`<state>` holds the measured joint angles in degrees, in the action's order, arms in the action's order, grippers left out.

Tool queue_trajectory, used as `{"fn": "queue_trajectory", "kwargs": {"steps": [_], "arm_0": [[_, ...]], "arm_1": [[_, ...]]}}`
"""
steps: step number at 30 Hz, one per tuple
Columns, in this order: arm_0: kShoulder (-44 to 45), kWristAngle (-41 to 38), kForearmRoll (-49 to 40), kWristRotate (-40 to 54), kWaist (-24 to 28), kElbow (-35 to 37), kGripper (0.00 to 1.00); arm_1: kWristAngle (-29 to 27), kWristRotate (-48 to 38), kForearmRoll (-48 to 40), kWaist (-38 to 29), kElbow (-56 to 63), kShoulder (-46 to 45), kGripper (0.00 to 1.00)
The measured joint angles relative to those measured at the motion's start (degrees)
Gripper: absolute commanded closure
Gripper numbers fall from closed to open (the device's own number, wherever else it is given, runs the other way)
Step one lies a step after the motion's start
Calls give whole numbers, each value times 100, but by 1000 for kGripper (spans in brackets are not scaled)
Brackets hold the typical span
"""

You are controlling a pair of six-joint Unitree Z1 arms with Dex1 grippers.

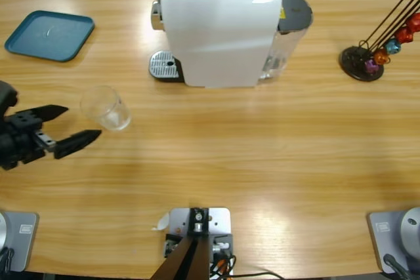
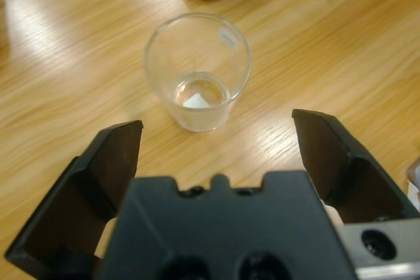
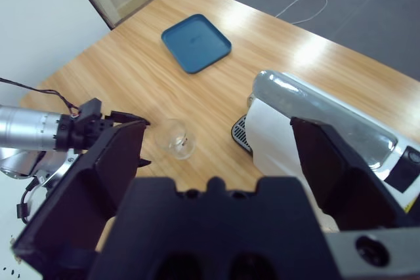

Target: Pour coffee

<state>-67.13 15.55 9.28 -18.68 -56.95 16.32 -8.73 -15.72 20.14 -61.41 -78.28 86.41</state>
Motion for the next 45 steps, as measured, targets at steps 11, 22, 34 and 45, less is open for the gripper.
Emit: {"fn": "queue_trajectory", "kwargs": {"steps": [11,22,34,45], "arm_0": [[-1428,175,1472,-97,-17,-252,0],[-1694,295,1933,-159,23,-253,7],[-2063,363,2056,-182,330,-268,395],[-2058,363,2073,-101,390,-273,1000]], "arm_1": [[7,-105,137,-5,30,0,0],[50,-144,137,-5,129,0,0],[328,-221,128,-5,282,1,41],[358,-292,24,-5,378,1,101]]}}
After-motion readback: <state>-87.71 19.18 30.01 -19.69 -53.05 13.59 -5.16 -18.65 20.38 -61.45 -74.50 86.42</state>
